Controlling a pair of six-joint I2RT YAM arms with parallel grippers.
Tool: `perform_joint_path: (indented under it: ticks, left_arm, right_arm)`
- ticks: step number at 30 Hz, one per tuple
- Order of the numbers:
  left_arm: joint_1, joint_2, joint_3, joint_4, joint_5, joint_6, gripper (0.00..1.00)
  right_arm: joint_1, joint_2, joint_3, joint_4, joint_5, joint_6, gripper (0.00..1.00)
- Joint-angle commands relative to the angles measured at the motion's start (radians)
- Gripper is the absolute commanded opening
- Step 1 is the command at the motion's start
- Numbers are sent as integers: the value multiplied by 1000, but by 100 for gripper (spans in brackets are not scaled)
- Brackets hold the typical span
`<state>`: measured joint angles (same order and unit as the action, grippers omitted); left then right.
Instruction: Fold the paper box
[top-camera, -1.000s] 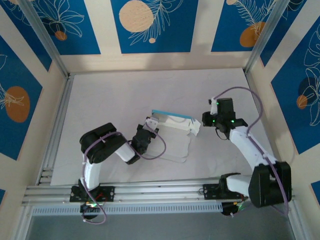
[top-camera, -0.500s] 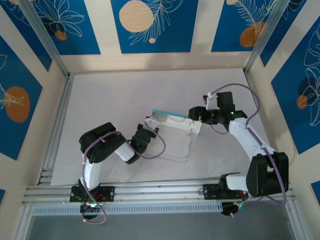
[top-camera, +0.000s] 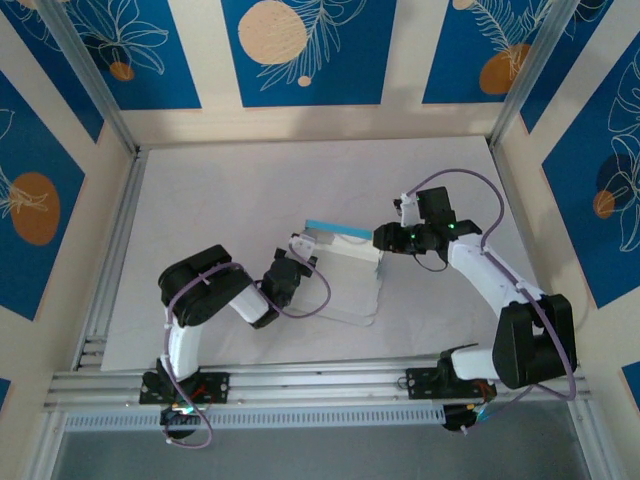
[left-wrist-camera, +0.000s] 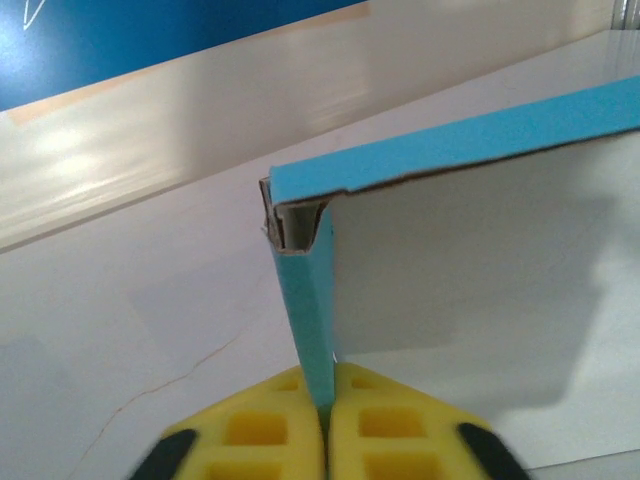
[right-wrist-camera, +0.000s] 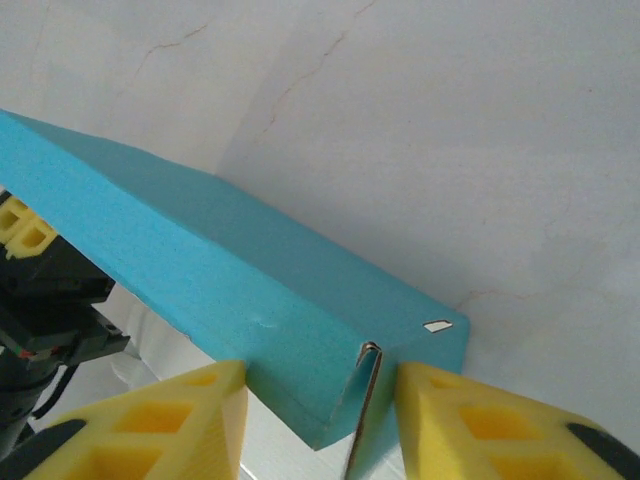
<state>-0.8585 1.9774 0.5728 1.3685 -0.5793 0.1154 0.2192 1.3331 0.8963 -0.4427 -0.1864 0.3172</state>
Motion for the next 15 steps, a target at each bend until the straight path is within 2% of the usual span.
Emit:
perform_joint_path:
  ticks: [1, 3, 5, 11, 15]
  left_arm:
    - [-3, -34, -15, 2, 12, 1, 24]
    - [-4, -54, -21, -11, 21, -4, 38]
    - [-3, -79, -34, -23, 23, -10, 45]
    - [-4, -175, -92, -52, 16, -28, 52]
    - [-4, -187, -100, -54, 57, -18, 57]
  right_arm:
    - [14, 27, -25, -14, 34, 13, 40]
    - [26, 24, -30, -5, 58, 25, 39]
    - [34, 16, -37, 12, 69, 44, 39]
    - [43, -27, -55, 50, 114, 81, 40]
    - [44, -44, -84, 91, 114, 82, 40]
